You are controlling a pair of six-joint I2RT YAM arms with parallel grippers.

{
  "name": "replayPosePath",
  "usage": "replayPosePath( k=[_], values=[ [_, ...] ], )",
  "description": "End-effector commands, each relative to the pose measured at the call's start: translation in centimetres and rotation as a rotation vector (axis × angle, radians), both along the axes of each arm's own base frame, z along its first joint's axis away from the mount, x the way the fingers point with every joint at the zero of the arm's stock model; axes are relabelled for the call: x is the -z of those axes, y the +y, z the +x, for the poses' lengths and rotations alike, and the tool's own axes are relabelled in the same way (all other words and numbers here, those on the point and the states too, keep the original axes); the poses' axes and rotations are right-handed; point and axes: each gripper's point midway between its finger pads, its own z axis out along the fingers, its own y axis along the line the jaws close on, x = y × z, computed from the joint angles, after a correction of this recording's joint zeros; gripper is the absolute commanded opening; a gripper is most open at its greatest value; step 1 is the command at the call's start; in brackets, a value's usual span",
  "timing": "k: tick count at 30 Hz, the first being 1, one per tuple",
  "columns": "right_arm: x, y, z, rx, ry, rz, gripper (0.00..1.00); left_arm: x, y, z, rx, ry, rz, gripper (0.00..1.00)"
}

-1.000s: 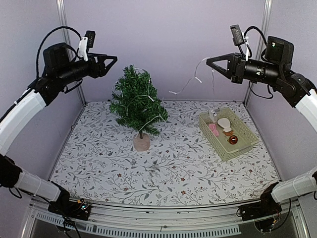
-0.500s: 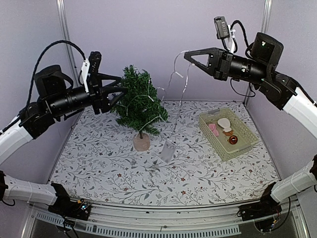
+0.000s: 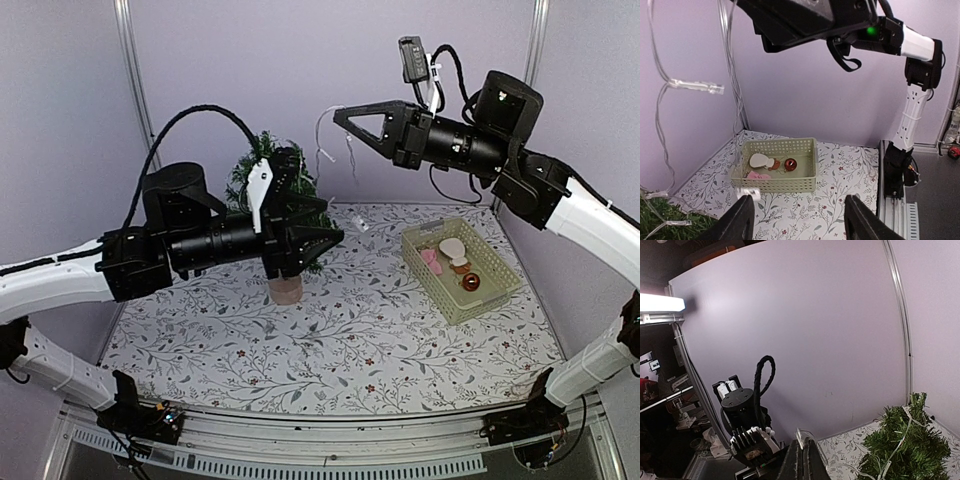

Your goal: Decorate the small christmas tree

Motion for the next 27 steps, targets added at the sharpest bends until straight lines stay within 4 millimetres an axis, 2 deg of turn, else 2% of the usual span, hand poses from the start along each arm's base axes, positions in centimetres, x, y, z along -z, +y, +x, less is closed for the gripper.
replayPosePath(
  k=[1, 2, 7, 8, 9, 10, 11, 15, 18, 22, 24, 27],
  values=[
    [-2.4, 0.1, -0.2, 0.030, -0.043, 0.076, 0.00, -2.0, -0.4, 0.9, -0.117, -0.032, -0.108, 0.63],
    [-2.4, 0.3, -0.3, 0.031, -0.042, 0.078, 0.00, -1.7, -0.4, 1.3, -0.150, -0.027, -0.108, 0.62],
    [-2.9, 0.7, -0.8, 0.017, -0.052, 0.099, 0.00, 0.5, -0.7, 1.8, -0.186, 0.020, -0.081, 0.44],
    [-3.1, 0.8, -0.9, 0.014, -0.055, 0.103, 0.00, 0.6, -0.8, 1.7, -0.175, 0.024, -0.080, 0.36],
    [-3.2, 0.8, -1.0, 0.013, -0.057, 0.108, 0.00, 0.8, -0.9, 1.5, -0.163, 0.030, -0.073, 0.17],
    [-3.3, 0.8, -1.0, 0.012, -0.058, 0.109, 0.00, 0.9, -1.0, 1.2, -0.145, 0.036, -0.070, 0.02],
    [-3.4, 0.8, -1.0, 0.014, -0.059, 0.110, 0.00, 0.9, -0.9, 0.6, -0.121, 0.037, -0.072, 0.00],
    [-3.3, 0.5, -0.7, 0.042, -0.066, 0.111, 0.00, 0.7, 0.5, -0.6, -0.098, 0.035, -0.099, 0.00],
    [-2.7, 0.5, -0.2, 0.069, -0.058, 0.102, 0.00, 0.7, 1.2, -0.6, -0.109, 0.027, -0.073, 0.00],
    [-1.2, 0.8, -0.1, 0.064, -0.051, 0.073, 0.00, -0.9, 2.6, -1.0, -0.120, 0.019, -0.063, 0.00],
    [-0.5, 1.0, -0.2, 0.051, -0.054, 0.056, 0.07, -1.9, 3.9, -1.4, -0.131, 0.035, -0.076, 0.00],
    [0.9, 1.4, -0.7, 0.021, -0.077, 0.027, 0.13, -3.2, 6.7, -2.1, -0.172, 0.073, -0.078, 0.00]
  ],
)
